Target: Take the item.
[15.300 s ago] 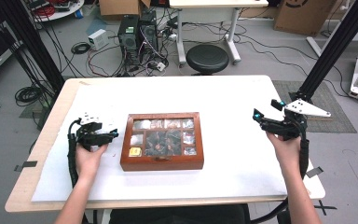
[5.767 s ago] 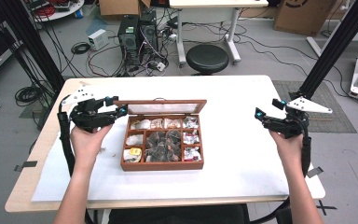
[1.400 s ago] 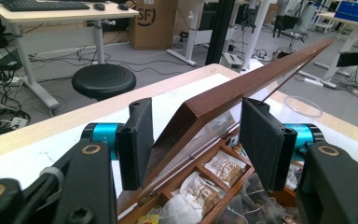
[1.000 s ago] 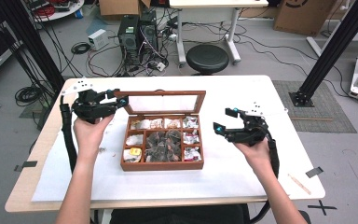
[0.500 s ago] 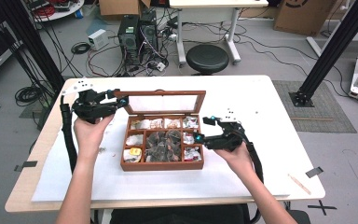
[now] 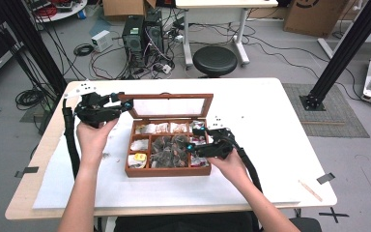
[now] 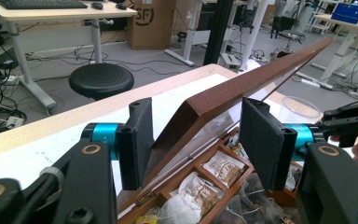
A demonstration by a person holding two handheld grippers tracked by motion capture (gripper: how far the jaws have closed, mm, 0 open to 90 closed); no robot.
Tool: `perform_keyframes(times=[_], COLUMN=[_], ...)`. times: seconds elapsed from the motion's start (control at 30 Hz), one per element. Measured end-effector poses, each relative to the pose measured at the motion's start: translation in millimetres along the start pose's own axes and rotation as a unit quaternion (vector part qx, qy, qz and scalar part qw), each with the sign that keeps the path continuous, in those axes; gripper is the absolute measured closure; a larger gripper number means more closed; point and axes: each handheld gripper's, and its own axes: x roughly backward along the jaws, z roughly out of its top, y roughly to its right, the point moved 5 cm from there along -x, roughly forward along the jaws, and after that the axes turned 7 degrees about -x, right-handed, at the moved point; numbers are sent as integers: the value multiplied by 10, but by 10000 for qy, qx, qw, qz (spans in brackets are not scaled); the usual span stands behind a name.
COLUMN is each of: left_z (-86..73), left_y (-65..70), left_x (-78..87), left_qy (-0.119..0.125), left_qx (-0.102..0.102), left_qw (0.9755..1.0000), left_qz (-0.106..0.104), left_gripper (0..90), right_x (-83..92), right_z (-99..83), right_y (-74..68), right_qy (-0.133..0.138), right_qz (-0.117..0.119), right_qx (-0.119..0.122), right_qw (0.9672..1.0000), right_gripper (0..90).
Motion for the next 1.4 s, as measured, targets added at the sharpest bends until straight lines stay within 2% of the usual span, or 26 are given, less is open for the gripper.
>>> perform_keyframes(times=[0.17, 0.47, 0.77, 0.8, 0.83, 0.87, 0.97, 1.13, 1.17, 1.2, 1.3, 1.4], left_z=[-2, -1, -2, -2, -1, -1, -2, -2, -3, -3, -3, -3], left_y=[-4, -8, -14, -15, -15, -15, -16, -18, -16, -16, -18, -18], left_x=[-5, -8, -9, -9, -9, -10, -10, -10, -9, -9, -9, -9], left_qy=[5, 16, 10, 10, 10, 10, 16, 16, 9, 9, 11, 11], left_qx=[0, 8, 10, 7, 10, 8, 14, 16, 15, 15, 10, 10], left_qw=[10000, 10000, 10000, 10000, 10000, 10000, 10000, 10000, 10000, 10000, 10000, 10000], left_qz=[-12, -26, -41, -45, -44, -47, -49, -54, -57, -57, -58, -62], left_gripper=[451, 450, 450, 451, 451, 451, 451, 451, 451, 451, 450, 450], right_x=[-173, -451, -609, -654, -654, -692, -707, -752, -775, -775, -790, -778], right_z=[3, 26, 16, -3, -3, -18, -16, -11, -11, -11, -12, -4], right_y=[-48, -156, -194, -190, -190, -192, -197, -219, -240, -240, -266, -280], right_qy=[-211, -601, -992, -1172, -1172, -1281, -1333, -1513, -1594, -1594, -1603, -1572], right_qz=[173, 310, 302, 266, 266, 263, 228, 231, 250, 250, 269, 284], right_qx=[10, 29, -6, -39, -39, -83, -114, -116, -92, -92, 32, 95], right_qw=[9996, 9977, 9946, 9927, 9927, 9914, 9907, 9881, 9869, 9869, 9867, 9871], right_gripper=[443, 502, 540, 551, 551, 565, 570, 636, 684, 684, 786, 845])
